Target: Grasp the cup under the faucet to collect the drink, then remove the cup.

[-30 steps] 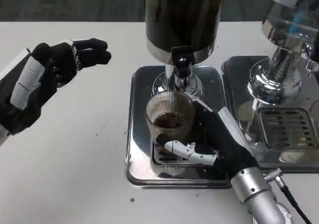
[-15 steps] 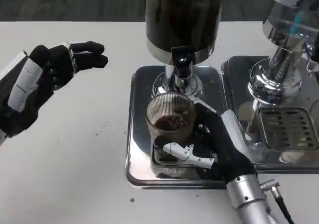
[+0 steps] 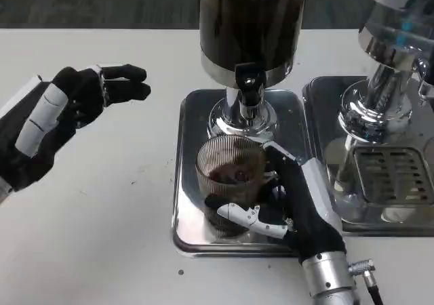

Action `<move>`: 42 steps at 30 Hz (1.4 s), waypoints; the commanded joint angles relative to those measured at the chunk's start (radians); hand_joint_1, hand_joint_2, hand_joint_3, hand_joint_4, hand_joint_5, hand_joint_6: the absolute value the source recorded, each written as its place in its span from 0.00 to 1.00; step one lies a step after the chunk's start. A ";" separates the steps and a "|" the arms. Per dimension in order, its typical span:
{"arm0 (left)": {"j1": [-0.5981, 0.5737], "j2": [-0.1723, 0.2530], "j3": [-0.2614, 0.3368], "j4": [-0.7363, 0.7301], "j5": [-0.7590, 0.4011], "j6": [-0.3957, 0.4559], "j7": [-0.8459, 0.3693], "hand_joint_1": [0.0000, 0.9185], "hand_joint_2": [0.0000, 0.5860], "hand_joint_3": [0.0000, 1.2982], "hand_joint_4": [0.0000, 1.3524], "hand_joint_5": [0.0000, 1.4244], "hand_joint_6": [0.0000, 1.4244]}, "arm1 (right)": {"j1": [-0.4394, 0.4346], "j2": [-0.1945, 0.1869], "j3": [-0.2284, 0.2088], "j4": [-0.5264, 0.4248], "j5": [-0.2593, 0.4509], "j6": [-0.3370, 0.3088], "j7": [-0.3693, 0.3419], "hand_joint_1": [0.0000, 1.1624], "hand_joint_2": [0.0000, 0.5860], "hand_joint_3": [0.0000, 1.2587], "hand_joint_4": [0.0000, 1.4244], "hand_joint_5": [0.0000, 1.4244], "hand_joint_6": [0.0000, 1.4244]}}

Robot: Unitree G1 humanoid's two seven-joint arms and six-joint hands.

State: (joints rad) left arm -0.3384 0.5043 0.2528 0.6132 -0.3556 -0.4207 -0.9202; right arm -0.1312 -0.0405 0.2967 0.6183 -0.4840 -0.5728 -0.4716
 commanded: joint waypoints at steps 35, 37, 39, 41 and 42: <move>-0.033 0.009 -0.143 0.096 0.215 -0.251 0.048 0.00 0.29 0.18 0.12 0.09 0.07 | 0.181 -0.013 -0.134 -0.263 -0.027 -0.044 -0.125 0.65 0.36 0.51 0.54 0.60 0.76; -0.037 0.019 -0.155 0.105 0.251 -0.294 0.070 0.00 0.29 0.16 0.10 0.08 0.06 | 0.190 -0.014 -0.142 -0.272 -0.023 -0.045 -0.121 0.65 0.36 0.51 0.54 0.60 0.76; -0.037 0.031 -0.169 0.108 0.285 -0.339 0.095 0.00 0.29 0.16 0.09 0.07 0.05 | 0.200 -0.015 -0.148 -0.285 -0.021 -0.046 -0.119 0.64 0.36 0.51 0.54 0.60 0.76; -0.037 0.042 -0.180 0.109 0.321 -0.385 0.121 0.00 0.29 0.15 0.09 0.06 0.05 | 0.207 -0.016 -0.152 -0.296 -0.020 -0.047 -0.117 0.64 0.36 0.51 0.54 0.61 0.77; -0.037 0.046 -0.185 0.111 0.333 -0.403 0.133 0.00 0.29 0.15 0.09 0.06 0.05 | 0.211 -0.016 -0.154 -0.303 -0.019 -0.047 -0.115 0.64 0.37 0.51 0.54 0.61 0.78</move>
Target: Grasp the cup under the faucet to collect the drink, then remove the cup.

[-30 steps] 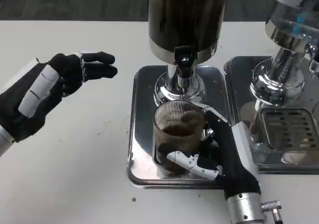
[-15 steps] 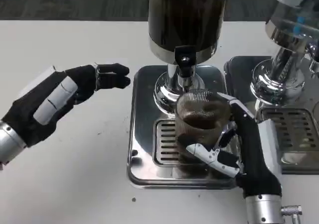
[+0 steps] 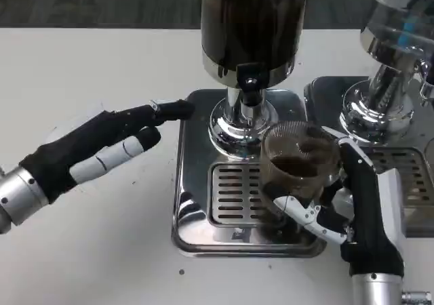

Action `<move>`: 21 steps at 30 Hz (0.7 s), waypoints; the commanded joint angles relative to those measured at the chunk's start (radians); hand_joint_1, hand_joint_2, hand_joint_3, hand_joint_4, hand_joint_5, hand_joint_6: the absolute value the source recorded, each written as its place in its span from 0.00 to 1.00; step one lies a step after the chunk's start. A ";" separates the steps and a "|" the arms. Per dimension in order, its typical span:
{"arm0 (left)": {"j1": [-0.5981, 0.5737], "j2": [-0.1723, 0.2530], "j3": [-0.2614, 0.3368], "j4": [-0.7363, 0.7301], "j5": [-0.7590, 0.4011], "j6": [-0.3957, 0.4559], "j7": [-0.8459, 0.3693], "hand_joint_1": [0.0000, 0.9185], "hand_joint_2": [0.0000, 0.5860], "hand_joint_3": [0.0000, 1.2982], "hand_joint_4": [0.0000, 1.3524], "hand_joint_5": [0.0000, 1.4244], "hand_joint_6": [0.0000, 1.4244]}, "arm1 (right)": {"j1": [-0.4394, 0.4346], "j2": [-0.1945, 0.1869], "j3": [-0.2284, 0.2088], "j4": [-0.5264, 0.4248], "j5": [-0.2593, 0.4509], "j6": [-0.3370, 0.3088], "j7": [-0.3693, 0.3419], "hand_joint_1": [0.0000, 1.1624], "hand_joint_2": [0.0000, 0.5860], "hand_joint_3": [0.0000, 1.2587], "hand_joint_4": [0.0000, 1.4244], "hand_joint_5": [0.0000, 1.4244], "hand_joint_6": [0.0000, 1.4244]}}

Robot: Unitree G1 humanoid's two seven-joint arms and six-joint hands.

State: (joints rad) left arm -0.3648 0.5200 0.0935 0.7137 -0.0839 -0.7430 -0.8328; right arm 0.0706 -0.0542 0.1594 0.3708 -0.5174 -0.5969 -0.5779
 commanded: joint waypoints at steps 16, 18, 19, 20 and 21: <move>0.055 0.106 -0.074 -0.069 0.126 -0.230 0.139 0.00 0.27 0.13 0.05 0.03 0.03 | 0.098 0.004 -0.020 -0.232 0.034 -0.023 0.064 0.63 0.36 0.52 0.55 0.62 0.79; 0.068 0.115 -0.076 -0.090 0.116 -0.232 0.136 0.00 0.27 0.13 0.05 0.03 0.03 | 0.108 0.005 -0.020 -0.253 0.038 -0.020 0.078 0.63 0.36 0.52 0.55 0.62 0.79; 0.075 0.118 -0.077 -0.100 0.111 -0.233 0.135 0.00 0.27 0.13 0.05 0.03 0.03 | 0.115 0.003 -0.020 -0.266 0.039 -0.019 0.087 0.63 0.36 0.52 0.55 0.62 0.79; 0.082 0.121 -0.077 -0.111 0.106 -0.233 0.133 0.00 0.27 0.13 0.05 0.03 0.03 | 0.122 0.002 -0.019 -0.278 0.039 -0.018 0.094 0.63 0.36 0.52 0.55 0.62 0.79; 0.090 0.125 -0.079 -0.122 0.099 -0.234 0.131 0.00 0.27 0.13 0.05 0.03 0.03 | 0.126 0.002 -0.019 -0.287 0.039 -0.017 0.101 0.63 0.36 0.52 0.55 0.62 0.79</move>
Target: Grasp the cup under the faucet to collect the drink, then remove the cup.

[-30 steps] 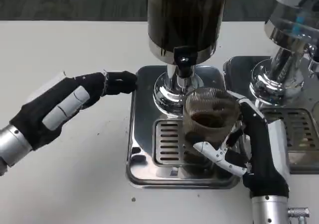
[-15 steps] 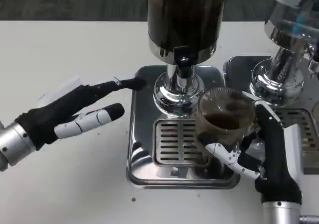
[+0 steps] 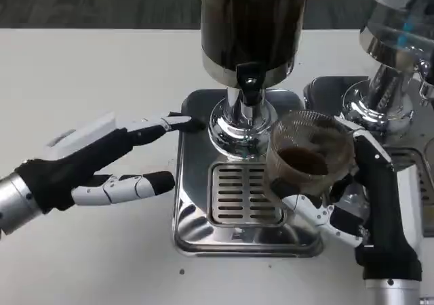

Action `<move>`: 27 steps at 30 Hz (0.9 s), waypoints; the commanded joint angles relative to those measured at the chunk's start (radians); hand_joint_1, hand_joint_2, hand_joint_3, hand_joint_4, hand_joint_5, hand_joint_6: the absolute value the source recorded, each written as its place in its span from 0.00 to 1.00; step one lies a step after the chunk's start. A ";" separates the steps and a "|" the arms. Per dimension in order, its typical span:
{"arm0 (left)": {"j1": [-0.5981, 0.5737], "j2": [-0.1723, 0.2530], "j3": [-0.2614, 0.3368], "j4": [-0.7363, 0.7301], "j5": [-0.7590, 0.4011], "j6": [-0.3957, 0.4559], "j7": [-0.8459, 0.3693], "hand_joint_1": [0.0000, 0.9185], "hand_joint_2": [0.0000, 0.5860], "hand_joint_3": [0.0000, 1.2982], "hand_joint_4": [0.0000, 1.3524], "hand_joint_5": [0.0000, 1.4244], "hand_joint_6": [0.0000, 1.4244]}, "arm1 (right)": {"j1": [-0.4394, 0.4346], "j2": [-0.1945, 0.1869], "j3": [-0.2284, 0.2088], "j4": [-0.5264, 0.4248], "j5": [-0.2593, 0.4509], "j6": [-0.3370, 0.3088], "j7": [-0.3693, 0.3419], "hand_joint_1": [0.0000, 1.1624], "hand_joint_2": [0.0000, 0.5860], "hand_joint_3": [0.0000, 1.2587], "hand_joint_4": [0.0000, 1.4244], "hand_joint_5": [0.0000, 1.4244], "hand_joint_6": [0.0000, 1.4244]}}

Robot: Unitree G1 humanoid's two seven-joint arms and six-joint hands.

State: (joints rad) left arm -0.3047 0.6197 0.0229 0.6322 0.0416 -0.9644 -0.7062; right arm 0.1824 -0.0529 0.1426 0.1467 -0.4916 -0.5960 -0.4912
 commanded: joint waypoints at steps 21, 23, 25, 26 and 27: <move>0.189 0.092 -0.051 -0.308 -0.122 0.004 -0.022 0.00 0.25 0.14 0.06 0.03 0.03 | 0.122 -0.002 0.019 -0.191 0.028 -0.026 0.134 0.66 0.35 0.53 0.55 0.63 0.81; 0.202 0.096 -0.053 -0.324 -0.124 0.004 -0.022 0.00 0.25 0.14 0.06 0.03 0.03 | 0.130 -0.002 0.020 -0.200 0.030 -0.029 0.139 0.66 0.35 0.53 0.55 0.63 0.81; 0.213 0.100 -0.051 -0.338 -0.123 0.001 -0.019 0.00 0.25 0.14 0.06 0.03 0.03 | 0.141 -0.002 0.021 -0.210 0.031 -0.031 0.145 0.66 0.35 0.53 0.55 0.63 0.81; 0.222 0.104 -0.048 -0.347 -0.124 -0.001 -0.018 0.00 0.25 0.14 0.06 0.03 0.03 | 0.145 -0.002 0.021 -0.215 0.033 -0.031 0.148 0.66 0.35 0.53 0.55 0.63 0.81; 0.231 0.108 -0.045 -0.357 -0.126 -0.003 -0.017 0.00 0.25 0.14 0.06 0.03 0.03 | 0.151 -0.003 0.021 -0.221 0.035 -0.032 0.152 0.65 0.35 0.53 0.55 0.63 0.81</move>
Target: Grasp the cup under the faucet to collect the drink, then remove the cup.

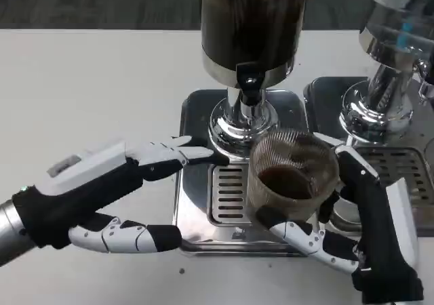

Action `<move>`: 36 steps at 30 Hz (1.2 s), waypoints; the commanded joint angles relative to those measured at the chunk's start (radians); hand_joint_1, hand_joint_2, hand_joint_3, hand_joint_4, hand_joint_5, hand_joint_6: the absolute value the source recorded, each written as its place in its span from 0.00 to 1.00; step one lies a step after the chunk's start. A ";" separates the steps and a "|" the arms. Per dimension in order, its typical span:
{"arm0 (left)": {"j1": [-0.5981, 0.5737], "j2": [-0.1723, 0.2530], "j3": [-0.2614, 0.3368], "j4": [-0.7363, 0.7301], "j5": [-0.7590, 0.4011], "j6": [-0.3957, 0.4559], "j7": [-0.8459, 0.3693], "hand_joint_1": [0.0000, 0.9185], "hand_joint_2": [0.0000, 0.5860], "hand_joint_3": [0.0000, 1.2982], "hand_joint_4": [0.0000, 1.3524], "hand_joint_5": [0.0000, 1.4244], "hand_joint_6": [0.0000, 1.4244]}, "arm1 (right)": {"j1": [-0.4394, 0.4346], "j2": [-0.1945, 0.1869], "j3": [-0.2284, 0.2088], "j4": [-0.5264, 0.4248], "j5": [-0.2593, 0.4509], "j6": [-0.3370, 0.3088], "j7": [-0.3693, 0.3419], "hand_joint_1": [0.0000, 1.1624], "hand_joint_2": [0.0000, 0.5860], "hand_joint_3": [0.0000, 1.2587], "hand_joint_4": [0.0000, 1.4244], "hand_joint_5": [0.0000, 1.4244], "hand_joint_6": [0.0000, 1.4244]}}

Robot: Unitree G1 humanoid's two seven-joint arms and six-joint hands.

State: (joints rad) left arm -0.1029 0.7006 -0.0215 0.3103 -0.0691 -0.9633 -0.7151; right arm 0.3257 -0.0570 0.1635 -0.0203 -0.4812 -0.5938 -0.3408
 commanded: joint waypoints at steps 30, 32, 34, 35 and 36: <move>0.199 0.121 0.137 -0.163 0.017 -0.077 0.039 0.00 0.25 0.11 0.04 0.01 0.02 | 0.065 -0.002 -0.016 -0.139 0.054 -0.032 0.062 0.65 0.34 0.54 0.55 0.64 0.81; 0.205 0.123 0.138 -0.166 0.015 -0.079 0.040 0.00 0.25 0.11 0.04 0.01 0.02 | 0.066 -0.002 -0.017 -0.139 0.054 -0.033 0.063 0.65 0.34 0.54 0.56 0.64 0.81; 0.210 0.126 0.139 -0.168 0.015 -0.083 0.040 0.00 0.25 0.11 0.04 0.01 0.02 | 0.065 -0.001 -0.017 -0.138 0.055 -0.033 0.065 0.65 0.34 0.54 0.56 0.64 0.81; 0.212 0.126 0.139 -0.169 0.015 -0.085 0.041 0.00 0.25 0.11 0.04 0.01 0.02 | 0.065 -0.001 -0.017 -0.138 0.055 -0.034 0.065 0.65 0.34 0.54 0.56 0.64 0.81; 0.214 0.127 0.140 -0.170 0.017 -0.086 0.042 0.00 0.25 0.11 0.03 0.00 0.01 | 0.066 0.000 -0.017 -0.138 0.055 -0.033 0.066 0.65 0.34 0.54 0.56 0.64 0.81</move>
State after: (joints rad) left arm 0.0962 0.8072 0.1076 0.1535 -0.0625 -1.0359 -0.6865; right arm 0.3956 -0.0601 0.1491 -0.1258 -0.4461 -0.5941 -0.2695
